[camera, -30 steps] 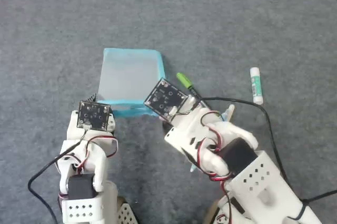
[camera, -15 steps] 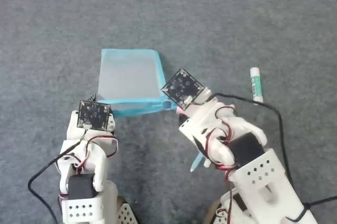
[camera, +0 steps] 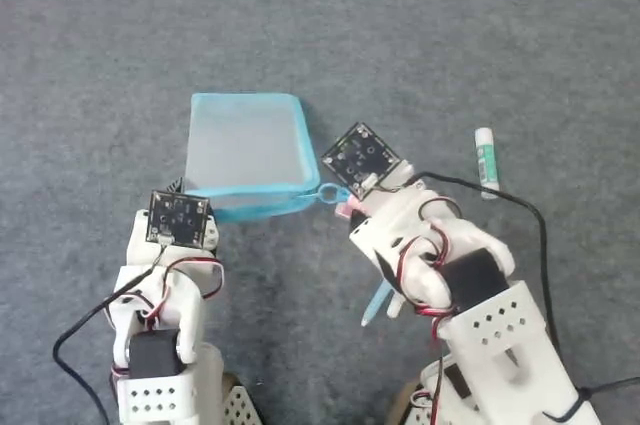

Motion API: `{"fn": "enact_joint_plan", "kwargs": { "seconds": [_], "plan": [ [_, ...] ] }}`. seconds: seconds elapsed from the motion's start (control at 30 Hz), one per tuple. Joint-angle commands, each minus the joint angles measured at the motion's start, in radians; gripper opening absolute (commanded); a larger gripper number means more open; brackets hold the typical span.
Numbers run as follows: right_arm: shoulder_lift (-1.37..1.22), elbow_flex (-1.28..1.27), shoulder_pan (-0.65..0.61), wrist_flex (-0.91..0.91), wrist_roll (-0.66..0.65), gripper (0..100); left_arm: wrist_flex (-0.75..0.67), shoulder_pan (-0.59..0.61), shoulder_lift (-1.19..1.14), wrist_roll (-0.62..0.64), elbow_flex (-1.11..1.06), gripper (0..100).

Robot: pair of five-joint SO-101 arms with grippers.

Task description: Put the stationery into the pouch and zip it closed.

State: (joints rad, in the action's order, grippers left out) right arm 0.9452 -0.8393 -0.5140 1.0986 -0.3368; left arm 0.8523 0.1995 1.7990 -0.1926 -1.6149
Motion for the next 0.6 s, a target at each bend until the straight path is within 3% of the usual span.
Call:
{"fn": "enact_joint_plan", "kwargs": {
  "seconds": [0.0, 0.57],
  "plan": [
    [0.033, -0.012, 0.041, -0.004, -0.011, 0.6, -0.031, 0.031, 0.015, 0.015, 0.012, 1],
    [0.044, -0.069, -0.031, -0.018, -0.011, 0.6, -0.052, 0.031, 0.017, 0.014, -0.012, 1]
  ]
}}
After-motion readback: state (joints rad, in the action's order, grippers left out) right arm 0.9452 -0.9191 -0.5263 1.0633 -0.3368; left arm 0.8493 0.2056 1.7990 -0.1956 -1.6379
